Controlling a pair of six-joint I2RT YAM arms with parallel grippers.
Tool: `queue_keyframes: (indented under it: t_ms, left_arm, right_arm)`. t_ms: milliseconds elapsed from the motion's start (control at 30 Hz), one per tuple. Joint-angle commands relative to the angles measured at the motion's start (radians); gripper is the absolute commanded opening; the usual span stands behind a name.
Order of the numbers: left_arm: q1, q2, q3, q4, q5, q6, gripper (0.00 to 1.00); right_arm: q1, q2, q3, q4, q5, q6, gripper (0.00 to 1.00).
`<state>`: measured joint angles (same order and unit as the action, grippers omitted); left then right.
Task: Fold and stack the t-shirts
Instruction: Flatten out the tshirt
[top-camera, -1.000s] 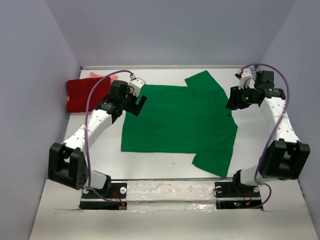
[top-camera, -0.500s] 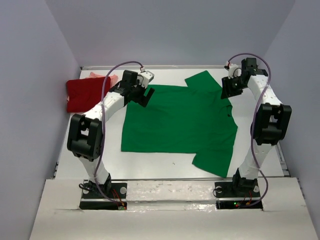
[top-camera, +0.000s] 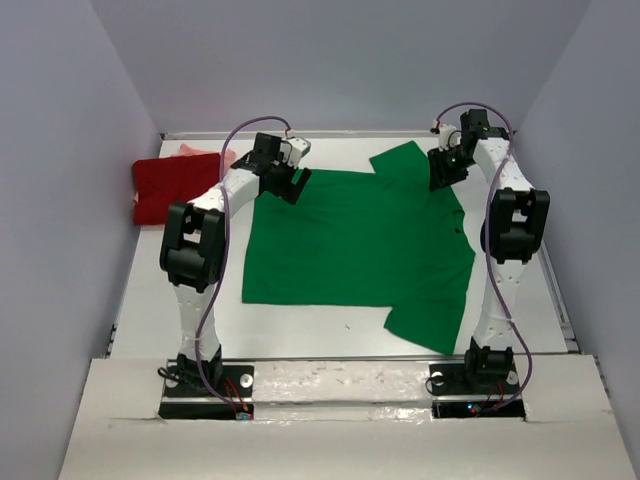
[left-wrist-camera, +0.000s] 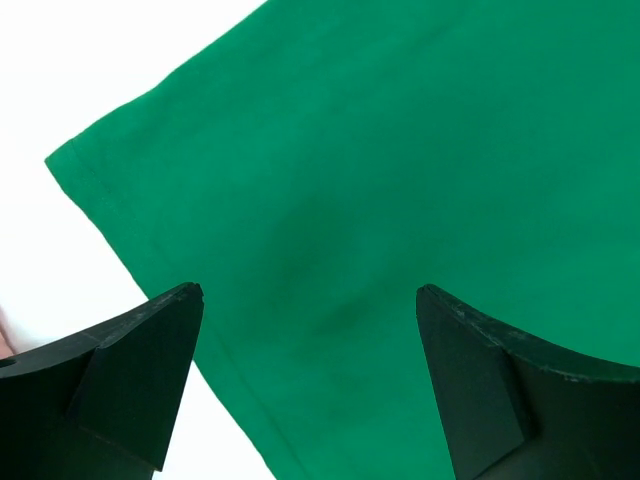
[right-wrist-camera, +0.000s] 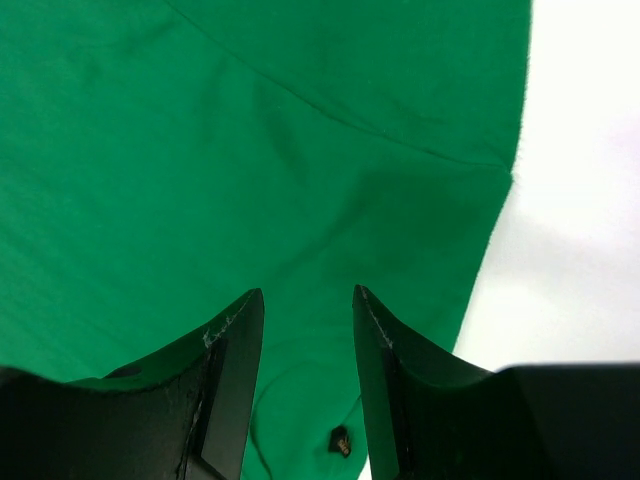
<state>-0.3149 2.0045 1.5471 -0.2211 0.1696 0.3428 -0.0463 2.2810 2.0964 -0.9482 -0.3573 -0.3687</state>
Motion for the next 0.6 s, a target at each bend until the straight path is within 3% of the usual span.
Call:
queue_keyframes:
  t_ms: [0,200,433,567]
  left_arm:
    - [0.043,0.039,0.093,-0.012,0.011,0.013,0.99]
    - [0.085,0.128,0.196,-0.043,0.025,0.027,0.99]
    - [0.131,0.318,0.485,-0.236,0.172,0.013,0.99]
    - [0.145,0.339,0.508,-0.245,0.228,-0.005,0.99]
  right_arm:
    - [0.010,0.047,0.073,-0.026,0.044,-0.015,0.46]
    - [0.010,0.087,0.122,-0.024,0.060,-0.019,0.46]
    - [0.010,0.101,0.136,-0.026,0.070,-0.016,0.46]
    - [0.010,0.110,0.126,-0.023,0.086,-0.015,0.47]
